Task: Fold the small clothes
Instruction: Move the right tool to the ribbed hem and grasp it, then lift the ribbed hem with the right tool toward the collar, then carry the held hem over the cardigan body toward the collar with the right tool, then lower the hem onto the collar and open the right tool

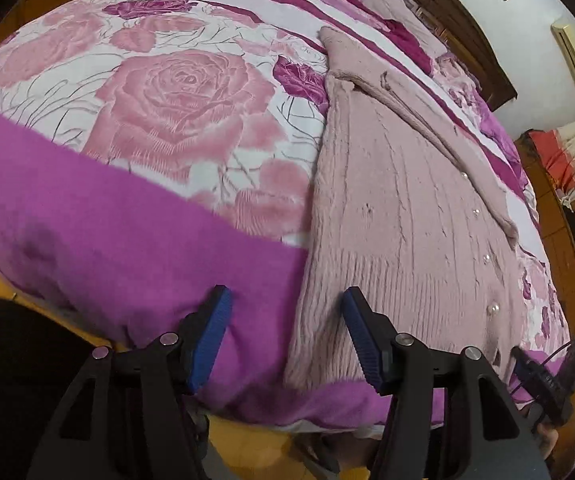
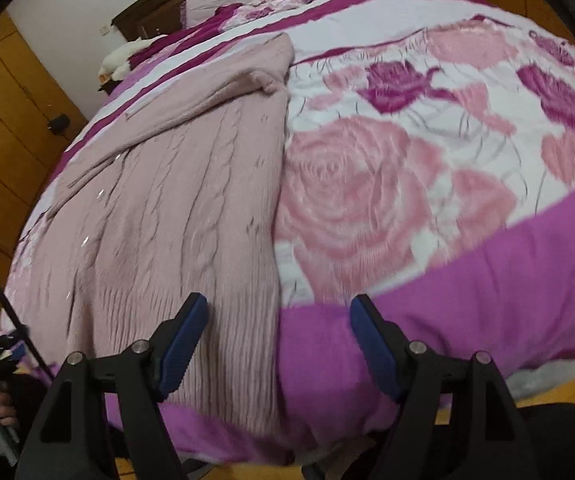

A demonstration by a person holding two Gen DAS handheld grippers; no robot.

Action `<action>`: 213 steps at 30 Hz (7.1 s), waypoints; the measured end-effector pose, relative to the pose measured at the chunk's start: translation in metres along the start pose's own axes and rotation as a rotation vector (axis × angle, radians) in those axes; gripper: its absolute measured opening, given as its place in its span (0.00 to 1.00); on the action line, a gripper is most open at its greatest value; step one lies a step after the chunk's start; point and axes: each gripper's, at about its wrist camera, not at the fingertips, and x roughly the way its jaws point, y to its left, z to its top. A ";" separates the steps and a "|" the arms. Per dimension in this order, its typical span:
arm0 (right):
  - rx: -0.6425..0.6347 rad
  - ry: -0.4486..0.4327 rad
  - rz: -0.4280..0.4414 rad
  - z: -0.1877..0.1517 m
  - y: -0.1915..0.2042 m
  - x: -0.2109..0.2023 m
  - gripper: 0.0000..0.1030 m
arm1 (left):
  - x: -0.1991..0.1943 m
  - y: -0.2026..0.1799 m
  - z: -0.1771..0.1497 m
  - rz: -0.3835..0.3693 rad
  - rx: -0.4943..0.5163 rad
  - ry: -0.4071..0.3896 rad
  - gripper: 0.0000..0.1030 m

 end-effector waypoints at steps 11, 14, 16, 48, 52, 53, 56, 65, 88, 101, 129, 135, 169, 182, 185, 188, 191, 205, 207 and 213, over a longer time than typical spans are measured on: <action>-0.241 0.025 0.070 -0.025 0.034 0.012 0.67 | 0.013 0.005 -0.008 -0.199 -0.105 0.130 0.00; -0.298 0.005 0.055 -0.023 0.038 0.018 0.51 | 0.007 0.007 -0.009 -0.200 -0.101 0.101 0.00; -0.260 -0.007 0.073 -0.021 0.032 0.013 0.31 | 0.000 0.003 -0.008 -0.163 -0.057 0.062 0.00; -0.065 -0.230 0.294 -0.055 0.022 -0.104 0.07 | -0.103 0.028 -0.058 -0.441 -0.123 -0.173 0.00; -0.040 -0.277 0.320 -0.064 0.015 -0.129 0.07 | -0.121 0.029 -0.059 -0.472 -0.095 -0.212 0.00; -0.029 -0.287 0.323 -0.066 0.011 -0.136 0.07 | -0.127 0.029 -0.060 -0.482 -0.090 -0.223 0.00; -0.018 -0.300 0.326 -0.071 0.003 -0.153 0.07 | -0.139 0.033 -0.063 -0.501 -0.090 -0.233 0.00; -0.039 -0.271 0.330 -0.098 0.006 -0.181 0.07 | -0.162 0.036 -0.093 -0.414 -0.046 -0.222 0.00; -0.148 -0.479 0.307 -0.110 0.035 -0.280 0.07 | -0.267 -0.029 -0.118 -0.421 0.226 -0.484 0.00; -0.259 -0.596 0.239 -0.115 0.062 -0.325 0.07 | -0.301 -0.041 -0.123 -0.419 0.267 -0.566 0.00; -0.268 -0.475 0.190 -0.052 0.055 -0.238 0.08 | -0.222 -0.021 -0.045 -0.286 0.162 -0.465 0.00; -0.213 -0.480 0.263 -0.030 0.046 -0.230 0.08 | -0.207 -0.015 -0.024 -0.290 0.095 -0.444 0.00; -0.094 -0.293 0.269 0.092 0.017 -0.082 0.08 | -0.070 -0.049 0.104 -0.164 0.128 -0.340 0.00; 0.024 -0.201 0.291 0.125 0.004 -0.010 0.08 | -0.010 -0.034 0.136 -0.132 0.063 -0.256 0.00; 0.050 -0.162 0.293 0.126 -0.003 0.001 0.08 | -0.001 -0.025 0.138 -0.137 0.017 -0.243 0.00; 0.082 -0.145 0.309 0.128 -0.011 0.006 0.08 | -0.001 -0.023 0.139 -0.141 0.012 -0.253 0.00; 0.096 -0.134 0.322 0.135 -0.013 0.014 0.08 | -0.001 -0.025 0.143 -0.138 0.020 -0.266 0.00; 0.113 -0.024 0.215 0.158 -0.012 0.064 0.10 | 0.047 -0.030 0.164 -0.049 -0.008 -0.231 0.00; 0.130 0.022 0.200 0.160 -0.012 0.075 0.16 | 0.047 -0.027 0.168 -0.002 -0.042 -0.255 0.00; 0.114 0.014 0.213 0.156 -0.007 0.076 0.47 | 0.028 -0.034 0.158 -0.030 0.033 -0.325 0.06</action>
